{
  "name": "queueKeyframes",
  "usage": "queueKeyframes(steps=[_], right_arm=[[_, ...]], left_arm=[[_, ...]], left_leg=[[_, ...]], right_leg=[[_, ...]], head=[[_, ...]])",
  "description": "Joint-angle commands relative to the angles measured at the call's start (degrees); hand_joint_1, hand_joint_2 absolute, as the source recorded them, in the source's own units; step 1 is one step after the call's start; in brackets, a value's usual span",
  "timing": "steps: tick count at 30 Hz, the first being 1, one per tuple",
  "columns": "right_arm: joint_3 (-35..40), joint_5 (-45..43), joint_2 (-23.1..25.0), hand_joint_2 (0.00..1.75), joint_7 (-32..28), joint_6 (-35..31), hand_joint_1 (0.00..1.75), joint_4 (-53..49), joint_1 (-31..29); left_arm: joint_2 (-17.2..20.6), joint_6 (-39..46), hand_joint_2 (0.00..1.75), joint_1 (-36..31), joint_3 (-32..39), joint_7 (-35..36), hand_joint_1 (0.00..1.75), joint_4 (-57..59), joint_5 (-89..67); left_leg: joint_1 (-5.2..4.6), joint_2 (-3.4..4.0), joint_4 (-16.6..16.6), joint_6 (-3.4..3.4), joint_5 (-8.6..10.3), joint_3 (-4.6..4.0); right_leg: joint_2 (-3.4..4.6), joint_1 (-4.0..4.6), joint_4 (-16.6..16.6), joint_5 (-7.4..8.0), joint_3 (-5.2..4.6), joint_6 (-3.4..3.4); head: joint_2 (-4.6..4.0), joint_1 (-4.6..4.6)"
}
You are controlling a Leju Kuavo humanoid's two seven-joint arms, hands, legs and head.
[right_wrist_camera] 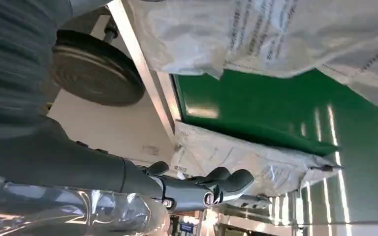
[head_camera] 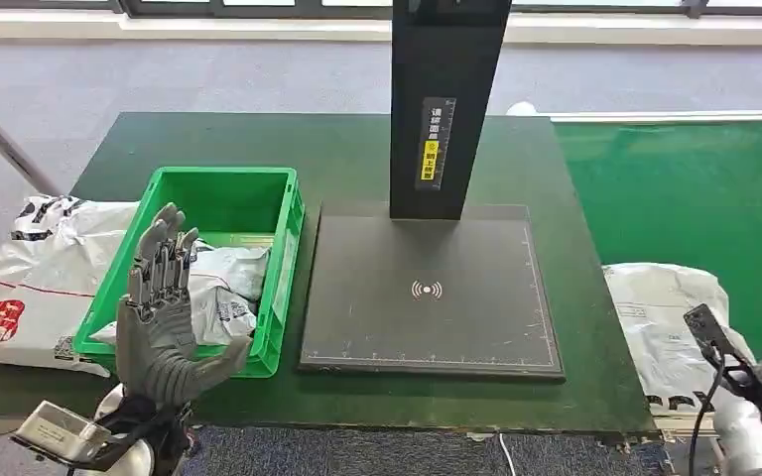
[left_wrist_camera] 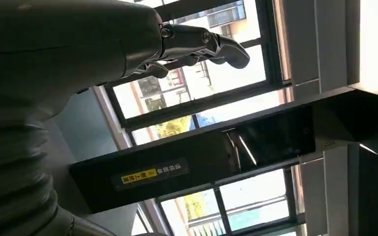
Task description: Moved the parcel from conveyor to table for the left to box.
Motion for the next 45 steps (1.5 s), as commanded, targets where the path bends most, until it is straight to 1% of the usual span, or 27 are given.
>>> queueKeyframes(steps=[1,5,8,9,15,18,20,21,22,23,24,27,30,33,36,41,43,45], right_arm=[[-3.73,1.31,1.91,1.75,1.01,0.97,0.00,6.15,-0.13],[-2.98,2.48,2.45,1.75,2.05,2.47,0.00,6.41,0.08],[-2.63,3.33,3.79,1.75,2.99,4.76,0.00,7.03,0.63],[-3.09,2.91,4.64,1.75,3.12,5.48,0.00,7.44,0.71],[-4.25,1.74,6.00,1.75,2.97,8.29,0.00,8.12,0.52],[-5.08,1.19,6.18,1.75,3.83,12.86,0.00,8.63,0.72],[-5.31,1.09,5.70,1.75,3.97,16.95,0.00,9.40,0.64],[-5.81,0.67,5.55,1.75,4.08,18.16,0.03,9.52,0.75],[-6.18,0.62,5.28,1.75,4.78,22.68,0.30,9.65,0.73],[-6.20,0.62,5.18,1.75,4.77,22.70,1.31,9.64,0.81],[-7.28,-0.14,5.02,1.75,5.44,26.19,1.75,9.70,0.86],[-7.31,-0.14,4.90,1.75,5.44,26.19,1.75,9.71,1.03],[-7.30,-0.14,4.98,1.75,5.44,26.20,1.75,9.67,0.94],[-7.30,-0.14,4.98,1.75,5.44,26.20,1.75,9.67,0.94],[-7.30,-0.14,4.98,1.75,5.44,26.20,1.75,9.67,0.94],[-9.06,-1.07,4.38,1.75,7.08,32.57,1.75,10.18,1.24],[-9.88,-1.42,4.26,1.75,7.54,34.28,1.75,10.21,1.75],[-10.21,-1.52,4.23,1.75,7.52,34.52,1.75,10.15,2.06]], left_arm=[[2.93,0.17,1.75,-2.24,-2.28,0.12,0.00,3.30,-0.12],[3.22,0.19,1.75,-2.46,-2.48,0.19,0.00,3.55,-0.04],[3.69,0.23,1.75,-2.94,-2.84,0.25,0.00,3.80,0.10],[3.89,0.29,1.75,-3.29,-2.89,0.33,0.00,3.74,0.13],[4.77,0.53,1.75,-2.73,-3.25,0.67,0.00,2.97,0.07],[5.09,0.49,1.75,-3.42,-3.63,0.70,0.00,3.20,0.09],[5.15,0.41,1.75,-4.44,-3.89,0.76,0.00,4.00,0.16],[5.21,0.37,1.75,-4.61,-3.94,0.79,0.00,4.10,0.23],[5.43,0.22,1.75,-5.11,-4.15,0.83,0.00,4.69,0.59],[5.44,0.22,1.75,-5.12,-4.15,0.83,0.00,4.70,0.59],[5.60,0.20,1.75,-5.26,-4.17,0.82,0.00,5.07,0.93],[5.63,0.20,1.75,-5.21,-4.15,0.82,0.00,5.11,0.93],[5.64,0.20,1.75,-5.17,-4.16,0.82,0.00,5.11,0.94],[5.64,0.20,1.75,-5.17,-4.16,0.82,0.00,5.11,0.94],[5.64,0.20,1.75,-5.17,-4.16,0.82,0.00,5.11,0.94],[5.56,0.02,1.75,-5.83,-4.23,0.86,0.00,5.18,1.06],[5.27,-0.25,1.75,-6.51,-4.13,1.31,0.00,5.14,1.43],[5.17,-0.37,1.75,-6.71,-4.12,1.53,0.00,5.10,1.49]], left_leg=[[0.05,-0.02,-0.11,-0.04,0.02,0.13],[0.06,0.02,-0.09,-0.05,0.00,0.12],[0.07,0.05,-0.24,-0.07,0.04,0.26],[0.10,0.05,-0.22,-0.07,0.03,0.25],[0.14,0.07,-0.16,-0.06,0.03,0.21],[0.16,0.11,-0.22,-0.08,0.05,0.33],[0.16,-0.02,-0.13,-0.05,0.05,0.25],[0.16,-0.09,-0.20,-0.06,0.09,0.28],[0.18,-0.04,-0.11,-0.04,0.05,0.27],[0.16,-0.06,-0.15,-0.04,0.07,0.30],[0.17,-0.11,-0.20,-0.04,0.09,0.35],[0.24,0.03,-0.06,-0.03,-0.05,0.57],[0.26,0.01,-0.15,0.02,0.00,0.72],[0.29,-0.02,-0.16,0.03,0.02,0.68],[0.30,0.04,-0.12,0.03,-0.06,0.81],[0.32,-0.02,-0.17,0.02,-0.03,0.80],[0.35,-0.09,-0.12,0.02,-0.05,0.89],[0.42,-0.13,-0.13,0.04,-0.06,0.92]], right_leg=[[0.06,0.05,-0.12,0.03,0.14,-0.06],[0.10,0.06,-0.10,0.03,0.12,-0.07],[0.18,0.07,-0.24,0.07,0.24,-0.11],[0.19,0.10,-0.26,0.08,0.26,-0.11],[0.18,0.13,-0.19,0.08,0.24,-0.09],[0.26,0.15,-0.26,0.10,0.33,-0.11],[0.07,0.15,-0.19,0.05,0.31,-0.08],[0.03,0.15,-0.26,0.07,0.35,-0.09],[0.04,0.17,-0.21,0.05,0.35,-0.06],[0.04,0.15,-0.22,0.06,0.39,-0.07],[0.01,0.16,-0.29,0.07,0.45,-0.07],[0.12,0.23,-0.27,0.02,0.68,-0.03],[0.11,0.24,-0.44,0.04,0.81,-0.03],[0.08,0.28,-0.49,0.07,0.82,-0.03],[0.11,0.29,-0.50,0.03,0.95,0.00],[0.09,0.30,-0.55,0.05,1.04,-0.02],[0.01,0.33,-0.54,0.01,1.08,0.00],[-0.03,0.43,-0.65,0.04,1.14,-0.01]], head=[[0.00,0.00],[0.00,0.00],[0.00,0.00],[0.00,-0.02],[0.00,0.00],[0.00,-0.02],[0.00,-0.02],[0.00,-0.02],[0.00,-0.02],[0.00,-0.02],[0.00,-0.02],[0.00,-0.02],[0.00,0.02],[0.00,0.00],[0.00,0.00],[0.00,-0.02],[0.00,-0.02],[0.00,-0.02]])
